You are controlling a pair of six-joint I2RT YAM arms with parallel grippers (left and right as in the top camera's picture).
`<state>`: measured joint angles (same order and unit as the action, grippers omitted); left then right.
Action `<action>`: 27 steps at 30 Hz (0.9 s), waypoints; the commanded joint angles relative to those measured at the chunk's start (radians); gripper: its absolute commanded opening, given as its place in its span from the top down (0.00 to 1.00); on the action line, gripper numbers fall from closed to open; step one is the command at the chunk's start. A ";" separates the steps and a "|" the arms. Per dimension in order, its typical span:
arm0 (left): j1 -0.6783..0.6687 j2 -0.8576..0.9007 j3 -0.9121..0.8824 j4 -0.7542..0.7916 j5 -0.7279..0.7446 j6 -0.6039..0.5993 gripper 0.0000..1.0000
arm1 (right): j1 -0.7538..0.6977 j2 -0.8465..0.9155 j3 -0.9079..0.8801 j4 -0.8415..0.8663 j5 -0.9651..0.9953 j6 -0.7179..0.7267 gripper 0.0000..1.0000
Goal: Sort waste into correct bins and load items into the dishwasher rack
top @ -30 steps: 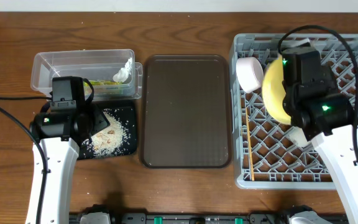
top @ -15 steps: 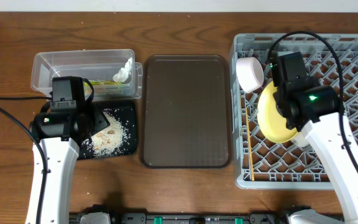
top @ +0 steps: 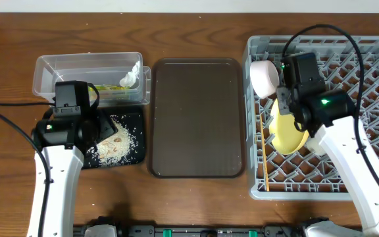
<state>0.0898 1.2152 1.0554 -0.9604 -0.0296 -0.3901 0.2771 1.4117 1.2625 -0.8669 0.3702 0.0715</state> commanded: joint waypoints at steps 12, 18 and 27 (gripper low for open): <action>-0.109 -0.014 0.041 -0.087 0.097 0.216 0.12 | -0.309 -0.093 -0.001 -0.080 -0.547 -0.016 0.01; -0.109 -0.103 0.013 -0.172 0.097 0.215 0.12 | -0.324 -0.170 -0.008 -0.171 -0.506 -0.017 0.01; -0.109 -0.595 -0.204 -0.005 0.097 0.204 0.08 | -0.323 -0.521 -0.315 0.033 -0.500 -0.016 0.01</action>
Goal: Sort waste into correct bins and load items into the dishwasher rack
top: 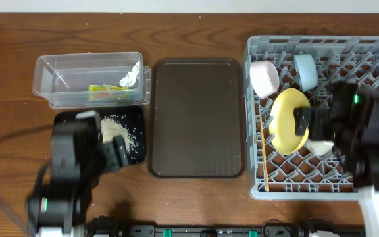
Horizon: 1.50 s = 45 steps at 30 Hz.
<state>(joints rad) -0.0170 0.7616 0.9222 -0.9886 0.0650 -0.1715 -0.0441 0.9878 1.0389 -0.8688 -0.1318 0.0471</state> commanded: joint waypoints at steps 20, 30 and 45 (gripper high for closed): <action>-0.002 -0.391 -0.105 -0.001 0.003 -0.028 0.05 | -0.002 -0.301 -0.183 -0.146 0.022 0.008 0.01; -0.002 -0.391 -0.105 -0.001 0.002 -0.028 0.05 | 0.008 -0.333 -0.195 -0.104 0.027 -0.012 0.01; -0.002 -0.391 -0.105 -0.001 0.003 -0.028 0.05 | 0.072 -0.864 -0.731 0.576 0.031 -0.090 0.01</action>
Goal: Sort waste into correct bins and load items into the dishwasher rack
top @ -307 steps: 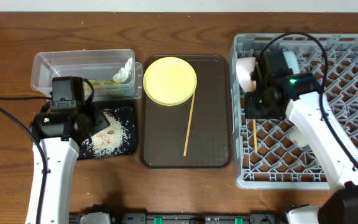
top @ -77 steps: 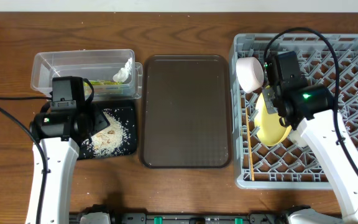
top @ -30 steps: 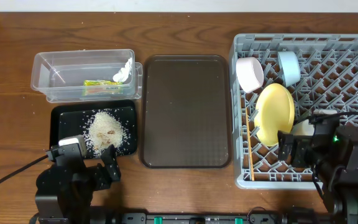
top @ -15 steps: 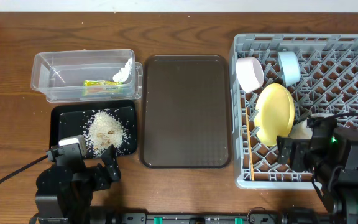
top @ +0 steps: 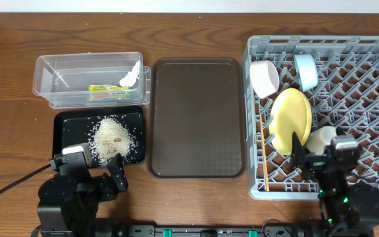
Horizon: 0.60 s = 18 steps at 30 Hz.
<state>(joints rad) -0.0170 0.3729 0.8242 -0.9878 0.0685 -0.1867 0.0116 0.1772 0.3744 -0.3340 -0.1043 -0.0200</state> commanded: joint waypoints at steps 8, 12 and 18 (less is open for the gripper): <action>-0.002 -0.003 -0.007 -0.002 -0.001 -0.013 0.05 | 0.018 -0.156 -0.317 0.399 0.003 -0.023 0.01; -0.002 -0.003 -0.007 -0.002 -0.001 -0.013 0.05 | 0.019 -0.172 -0.370 0.446 0.010 -0.031 0.01; -0.002 -0.003 -0.007 -0.002 -0.001 -0.013 0.05 | 0.022 -0.172 -0.369 0.308 -0.016 -0.056 0.01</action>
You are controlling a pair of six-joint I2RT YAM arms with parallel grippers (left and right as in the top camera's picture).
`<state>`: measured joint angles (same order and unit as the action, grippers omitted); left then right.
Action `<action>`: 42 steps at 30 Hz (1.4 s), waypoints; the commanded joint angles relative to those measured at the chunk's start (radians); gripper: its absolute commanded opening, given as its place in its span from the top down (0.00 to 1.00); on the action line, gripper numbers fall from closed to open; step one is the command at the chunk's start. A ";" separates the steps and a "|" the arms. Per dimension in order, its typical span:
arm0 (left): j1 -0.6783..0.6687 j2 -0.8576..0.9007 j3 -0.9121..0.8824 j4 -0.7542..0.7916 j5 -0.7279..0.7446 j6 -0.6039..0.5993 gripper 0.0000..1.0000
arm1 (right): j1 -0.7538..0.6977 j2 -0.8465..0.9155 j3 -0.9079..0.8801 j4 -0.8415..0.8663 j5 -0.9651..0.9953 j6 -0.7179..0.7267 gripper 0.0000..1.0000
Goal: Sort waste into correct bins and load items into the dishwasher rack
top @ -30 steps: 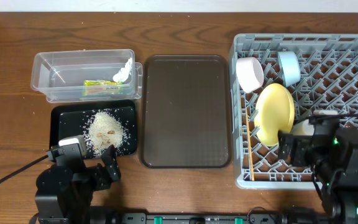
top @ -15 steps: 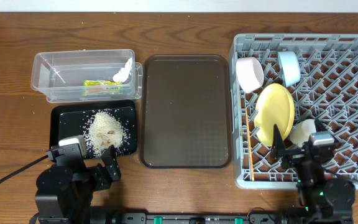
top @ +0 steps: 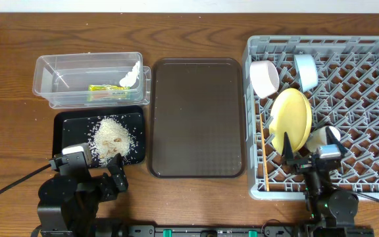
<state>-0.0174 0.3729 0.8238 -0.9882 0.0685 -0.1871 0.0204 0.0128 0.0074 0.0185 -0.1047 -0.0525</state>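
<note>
The grey dishwasher rack (top: pixel 374 99) on the right holds a pale pink cup (top: pixel 264 78), a light blue cup (top: pixel 305 71), a yellow plate (top: pixel 290 120) standing on edge, a cream cup (top: pixel 322 138) and wooden chopsticks (top: pixel 265 155). At the left, a clear bin (top: pixel 64 69) contains a green wrapper (top: pixel 104 87) and a tissue (top: pixel 132 74). The black tray (top: pixel 64 128) below it carries rice (top: pixel 112 135). My left gripper (top: pixel 118 172) sits low by the black tray's front edge, apparently open and empty. My right gripper (top: pixel 294 155) is at the rack's front, below the plate, apparently open and empty.
A brown serving tray (top: pixel 197 117) lies bare between the bins and the rack. Both arm bases sit at the table's front edge. Cables trail from the left arm across the wood.
My right arm has shifted a little left and back at the rack's front, uncovering more of the cream cup. The left arm and all the items stay as they were.
First my left gripper hung over the rice tray and my right one by the pink cup and yellow plate in the rack. Then both arms were drawn back toward the front. Later both sat low at the table's front edge, where they remain.
</note>
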 commanded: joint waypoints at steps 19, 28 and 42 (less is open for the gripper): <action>-0.002 -0.003 -0.006 -0.001 -0.001 -0.013 0.05 | 0.013 0.003 -0.002 -0.082 -0.031 -0.016 0.01; -0.002 -0.003 -0.006 -0.001 -0.001 -0.013 0.05 | 0.013 0.003 -0.002 -0.082 -0.031 -0.016 0.01; 0.004 -0.039 -0.056 -0.005 -0.051 -0.001 0.05 | 0.013 0.003 -0.002 -0.082 -0.031 -0.016 0.01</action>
<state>-0.0170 0.3645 0.8097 -1.0077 0.0551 -0.1864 0.0242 0.0174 0.0063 -0.0593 -0.1234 -0.0593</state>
